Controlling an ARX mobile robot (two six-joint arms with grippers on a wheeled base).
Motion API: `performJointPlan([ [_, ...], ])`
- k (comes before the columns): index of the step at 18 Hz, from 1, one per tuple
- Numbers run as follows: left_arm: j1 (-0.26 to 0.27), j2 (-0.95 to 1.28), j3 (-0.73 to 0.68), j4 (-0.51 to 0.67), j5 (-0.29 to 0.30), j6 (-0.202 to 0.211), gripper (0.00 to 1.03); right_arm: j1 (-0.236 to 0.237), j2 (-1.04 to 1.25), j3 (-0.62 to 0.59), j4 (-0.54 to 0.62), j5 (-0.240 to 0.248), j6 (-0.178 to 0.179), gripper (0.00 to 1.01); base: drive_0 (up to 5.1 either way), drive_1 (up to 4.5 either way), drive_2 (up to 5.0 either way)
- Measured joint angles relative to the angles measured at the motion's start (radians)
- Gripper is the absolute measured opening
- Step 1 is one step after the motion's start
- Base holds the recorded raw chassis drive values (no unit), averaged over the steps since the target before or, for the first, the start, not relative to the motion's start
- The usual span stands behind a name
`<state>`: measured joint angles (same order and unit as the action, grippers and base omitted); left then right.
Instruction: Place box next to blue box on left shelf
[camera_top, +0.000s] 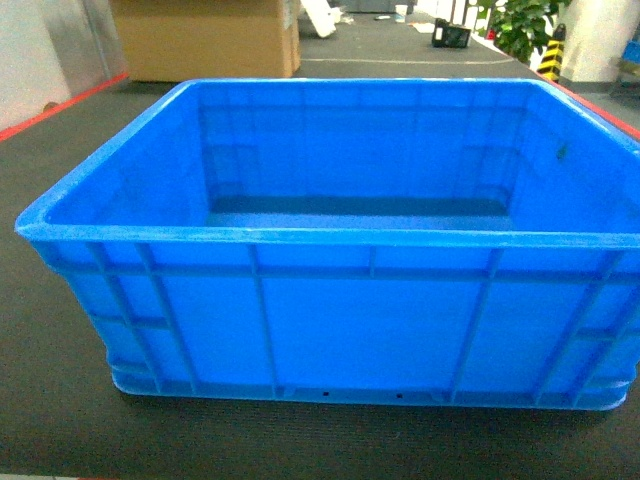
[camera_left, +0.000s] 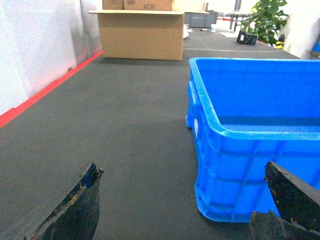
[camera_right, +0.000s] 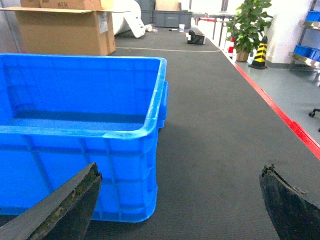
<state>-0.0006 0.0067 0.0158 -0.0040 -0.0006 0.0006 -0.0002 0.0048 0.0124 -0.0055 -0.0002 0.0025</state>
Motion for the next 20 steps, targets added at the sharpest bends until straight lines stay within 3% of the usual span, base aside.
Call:
performJointPlan([
  [20,0.000,0.000,0.000,0.000,0.000,0.000,0.98,0.000,0.000,0.000,0.000,0.000,0.000,0.98,0.0,0.00,0.0],
])
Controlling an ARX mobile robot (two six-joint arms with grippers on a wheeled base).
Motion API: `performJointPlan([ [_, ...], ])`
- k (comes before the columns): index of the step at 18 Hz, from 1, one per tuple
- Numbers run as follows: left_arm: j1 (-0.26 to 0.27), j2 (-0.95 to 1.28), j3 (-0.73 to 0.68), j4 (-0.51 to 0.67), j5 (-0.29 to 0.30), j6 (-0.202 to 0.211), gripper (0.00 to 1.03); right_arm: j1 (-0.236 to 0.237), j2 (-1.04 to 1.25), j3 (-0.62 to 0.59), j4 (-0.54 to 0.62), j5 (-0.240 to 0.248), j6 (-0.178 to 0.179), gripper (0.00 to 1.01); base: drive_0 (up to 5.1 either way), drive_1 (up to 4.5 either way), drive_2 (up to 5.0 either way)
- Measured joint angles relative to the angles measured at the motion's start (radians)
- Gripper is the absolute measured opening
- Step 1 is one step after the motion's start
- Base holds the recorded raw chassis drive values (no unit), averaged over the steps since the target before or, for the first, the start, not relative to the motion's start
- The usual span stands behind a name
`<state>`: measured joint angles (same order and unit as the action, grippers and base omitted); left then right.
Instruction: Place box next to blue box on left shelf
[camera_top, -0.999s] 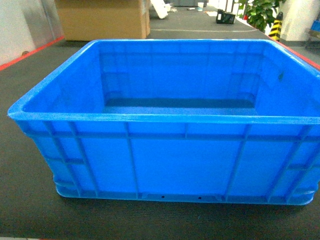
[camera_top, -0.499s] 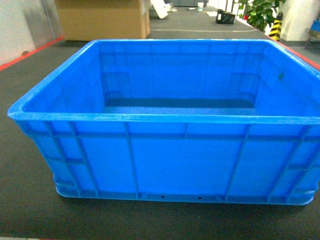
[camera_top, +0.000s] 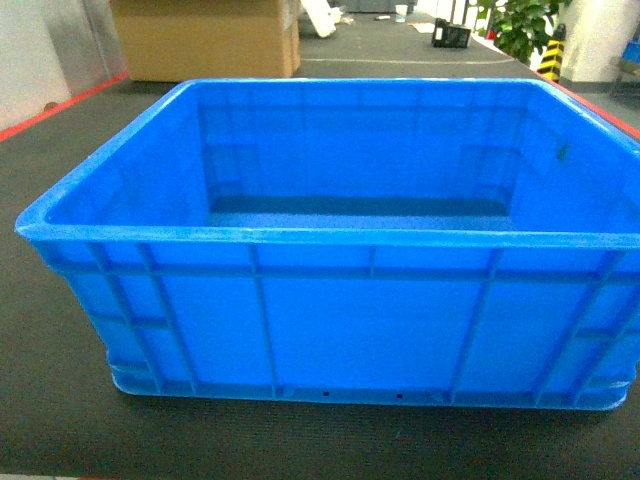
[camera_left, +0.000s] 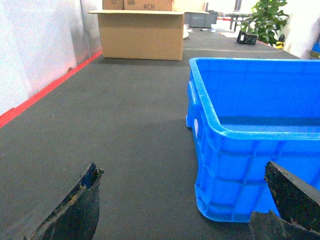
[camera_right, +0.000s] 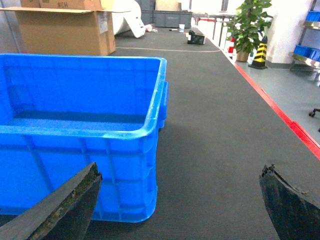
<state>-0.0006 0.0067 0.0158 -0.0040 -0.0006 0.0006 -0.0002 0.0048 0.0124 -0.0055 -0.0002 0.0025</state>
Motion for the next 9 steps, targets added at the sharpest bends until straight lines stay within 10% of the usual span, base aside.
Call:
performJointPlan([
  [2,-0.001,0.001,0.000,-0.003,-0.006,0.000,0.98,0.001,0.001,0.000,-0.003,0.005,0.000,0.98,0.0,0.00,0.0],
  [5,-0.304,0.273,0.035,0.049,-0.636,-0.020,0.98,0.197,0.250,0.041,0.016,0.522,0.097,0.98,0.0,0.00,0.0],
  [6,-0.280,0.383,0.068,0.169,-0.689,-0.027,0.98,0.224,0.348,0.077,0.118,0.557,0.120,0.98,0.0,0.00,0.0],
  [9,-0.228,0.787,0.332,0.418,-0.548,-0.015,0.98,0.225,0.709,0.341,0.315,0.458,0.109,0.98,0.0,0.00,0.0],
])
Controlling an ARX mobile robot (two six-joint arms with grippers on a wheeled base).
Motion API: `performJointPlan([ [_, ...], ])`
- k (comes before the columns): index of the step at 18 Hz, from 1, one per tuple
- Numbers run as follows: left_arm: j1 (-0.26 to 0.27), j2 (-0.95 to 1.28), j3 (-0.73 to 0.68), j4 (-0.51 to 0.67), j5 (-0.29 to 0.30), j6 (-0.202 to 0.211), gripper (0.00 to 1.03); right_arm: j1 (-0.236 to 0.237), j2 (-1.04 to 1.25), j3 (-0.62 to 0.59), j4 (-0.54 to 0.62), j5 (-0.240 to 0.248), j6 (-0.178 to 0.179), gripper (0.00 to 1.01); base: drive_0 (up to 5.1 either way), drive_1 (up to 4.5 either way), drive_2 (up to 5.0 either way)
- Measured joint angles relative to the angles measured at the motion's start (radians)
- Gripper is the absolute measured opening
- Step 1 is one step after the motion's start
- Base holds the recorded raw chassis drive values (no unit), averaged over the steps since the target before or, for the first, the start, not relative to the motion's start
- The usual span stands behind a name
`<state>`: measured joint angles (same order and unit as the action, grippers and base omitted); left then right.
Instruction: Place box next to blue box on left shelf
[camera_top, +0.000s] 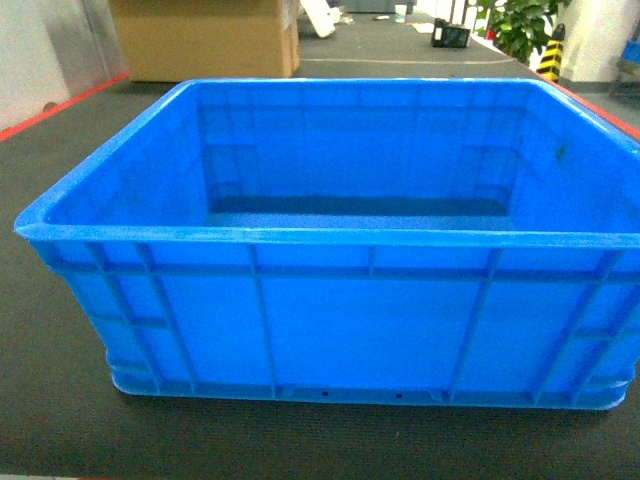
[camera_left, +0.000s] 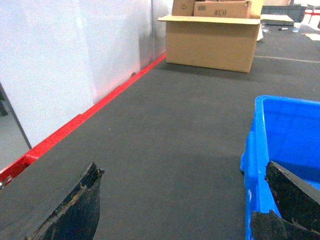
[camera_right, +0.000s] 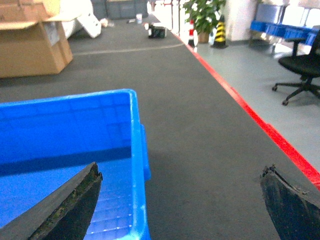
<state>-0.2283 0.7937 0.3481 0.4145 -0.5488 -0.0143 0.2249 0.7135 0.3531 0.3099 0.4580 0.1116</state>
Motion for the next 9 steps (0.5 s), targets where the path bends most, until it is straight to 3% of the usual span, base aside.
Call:
performJointPlan([
  [1,0.018,0.154,0.112,-0.036,0.066,-0.007,0.98,-0.040,0.156,0.120,-0.050,-0.082,0.008,0.98,0.0,0.00,0.0],
  [3,0.023,0.410,0.284,-0.131,0.192,-0.060,0.98,-0.097,0.444,0.292,-0.144,-0.229,0.027,0.98,0.0,0.00,0.0],
  [4,0.027,0.472,0.330,-0.158,0.216,-0.071,0.98,-0.106,0.515,0.333,-0.172,-0.265,0.028,0.98,0.0,0.00,0.0],
  [9,0.034,0.579,0.429,-0.234,0.285,-0.109,0.98,-0.118,0.650,0.428,-0.264,-0.335,0.040,0.98,0.0,0.00,0.0],
])
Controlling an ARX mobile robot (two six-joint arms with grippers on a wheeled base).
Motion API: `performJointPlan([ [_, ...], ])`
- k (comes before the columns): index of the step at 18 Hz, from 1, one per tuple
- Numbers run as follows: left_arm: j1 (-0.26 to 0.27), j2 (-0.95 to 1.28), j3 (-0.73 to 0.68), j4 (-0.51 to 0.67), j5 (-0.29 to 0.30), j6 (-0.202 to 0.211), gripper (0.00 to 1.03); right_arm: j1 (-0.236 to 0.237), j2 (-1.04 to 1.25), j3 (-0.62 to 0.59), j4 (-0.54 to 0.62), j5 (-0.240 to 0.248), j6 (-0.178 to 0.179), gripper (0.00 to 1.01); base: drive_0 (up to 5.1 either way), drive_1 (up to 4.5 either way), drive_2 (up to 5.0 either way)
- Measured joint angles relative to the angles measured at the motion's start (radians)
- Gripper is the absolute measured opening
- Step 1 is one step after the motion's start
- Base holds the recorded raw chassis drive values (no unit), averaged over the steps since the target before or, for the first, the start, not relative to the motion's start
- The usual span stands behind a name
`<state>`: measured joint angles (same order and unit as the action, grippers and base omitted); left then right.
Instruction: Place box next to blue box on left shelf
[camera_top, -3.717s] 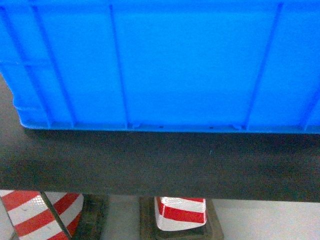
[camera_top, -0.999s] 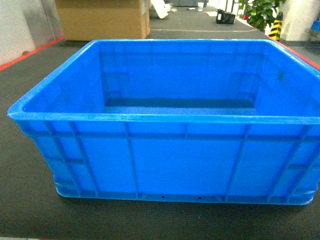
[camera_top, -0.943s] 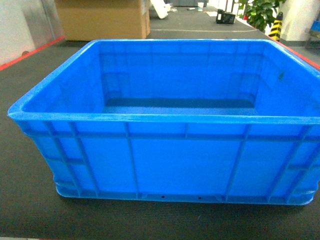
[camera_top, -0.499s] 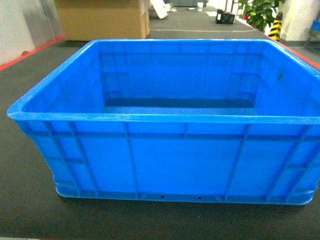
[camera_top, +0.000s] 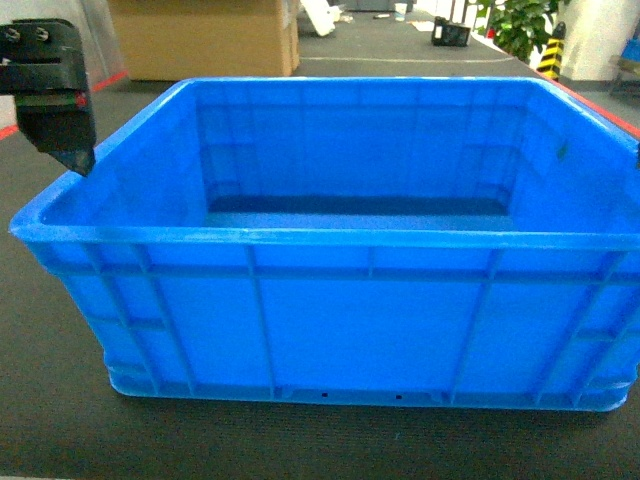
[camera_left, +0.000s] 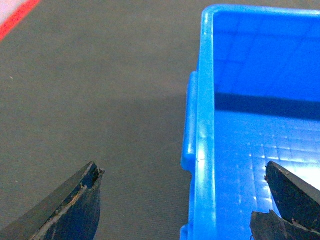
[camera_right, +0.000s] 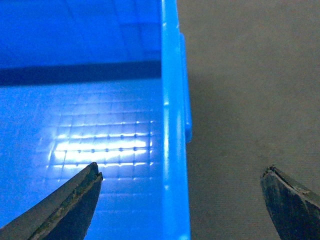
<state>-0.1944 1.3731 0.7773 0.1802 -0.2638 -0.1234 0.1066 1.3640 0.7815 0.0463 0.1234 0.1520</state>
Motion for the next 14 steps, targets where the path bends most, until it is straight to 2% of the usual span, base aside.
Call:
performJointPlan([
  [4,0.014,0.138,0.141,-0.142,0.018,-0.005,0.98,-0.016,0.128,0.122,-0.071,-0.016,0.035,0.98,0.0,0.00,0.0],
  [6,0.022,0.196,0.194,-0.186,0.021,-0.008,0.98,-0.016,0.175,0.160,-0.093,-0.018,0.042,0.98,0.0,0.00,0.0],
  [7,0.032,0.269,0.278,-0.280,0.025,-0.029,0.98,-0.010,0.241,0.192,-0.122,0.001,0.042,0.98,0.0,0.00,0.0],
  [8,0.029,0.332,0.335,-0.382,0.045,-0.083,0.98,-0.002,0.287,0.209,-0.151,0.036,0.037,0.93,0.0,0.00,0.0],
  [9,0.003,0.341,0.374,-0.431,0.033,-0.118,0.98,-0.002,0.288,0.211,-0.152,0.039,0.038,0.64,0.0,0.00,0.0],
  [10,-0.010,0.341,0.381,-0.490,0.016,-0.111,0.70,0.006,0.288,0.211,-0.154,0.037,0.038,0.35,0.0,0.00,0.0],
  [11,-0.010,0.341,0.382,-0.521,0.013,-0.111,0.52,0.013,0.285,0.209,-0.163,0.041,0.038,0.17,0.0,0.00,0.0],
  [14,-0.010,0.341,0.382,-0.522,0.022,-0.111,0.45,0.012,0.282,0.208,-0.162,0.027,0.044,0.11,0.0,0.00,0.0],
])
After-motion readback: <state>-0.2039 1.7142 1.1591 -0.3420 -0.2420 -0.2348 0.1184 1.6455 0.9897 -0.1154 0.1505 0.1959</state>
